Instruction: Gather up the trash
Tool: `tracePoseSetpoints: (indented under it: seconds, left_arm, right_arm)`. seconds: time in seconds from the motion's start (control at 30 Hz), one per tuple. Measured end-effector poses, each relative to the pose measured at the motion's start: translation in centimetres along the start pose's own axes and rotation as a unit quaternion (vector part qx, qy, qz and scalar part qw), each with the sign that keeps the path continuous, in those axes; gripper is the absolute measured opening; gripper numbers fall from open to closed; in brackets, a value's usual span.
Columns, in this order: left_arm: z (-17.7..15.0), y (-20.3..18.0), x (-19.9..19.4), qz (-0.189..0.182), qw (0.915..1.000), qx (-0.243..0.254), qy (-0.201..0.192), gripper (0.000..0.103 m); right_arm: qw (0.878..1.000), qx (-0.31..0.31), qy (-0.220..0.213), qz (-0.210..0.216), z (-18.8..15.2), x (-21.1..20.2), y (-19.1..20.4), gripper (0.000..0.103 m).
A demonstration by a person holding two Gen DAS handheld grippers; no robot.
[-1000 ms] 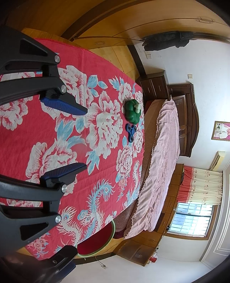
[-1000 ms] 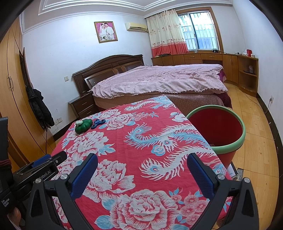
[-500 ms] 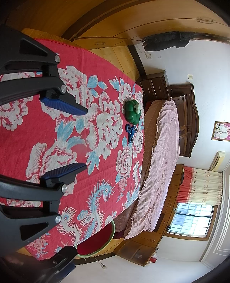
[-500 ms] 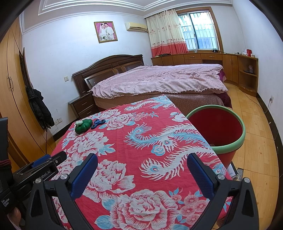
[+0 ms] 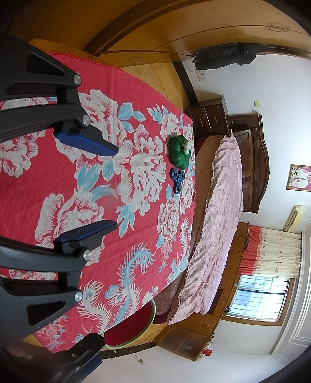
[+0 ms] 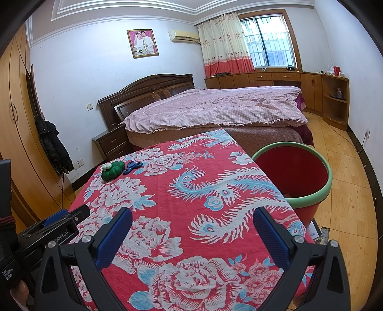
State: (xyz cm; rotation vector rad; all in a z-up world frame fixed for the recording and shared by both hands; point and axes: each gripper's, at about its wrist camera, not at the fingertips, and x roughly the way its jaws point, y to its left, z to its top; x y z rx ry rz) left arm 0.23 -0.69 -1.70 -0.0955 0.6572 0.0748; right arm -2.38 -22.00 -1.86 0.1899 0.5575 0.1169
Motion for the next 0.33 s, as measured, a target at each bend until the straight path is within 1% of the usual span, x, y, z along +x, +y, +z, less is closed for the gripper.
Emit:
tracePoseSetpoints:
  seconds: [0.33]
  left_arm:
    - [-0.03, 0.08, 0.00, 0.000, 1.0000, 0.000, 0.003, 0.056]
  right_arm:
    - [1.000, 0.000, 0.000, 0.000, 0.01, 0.01, -0.01, 0.103]
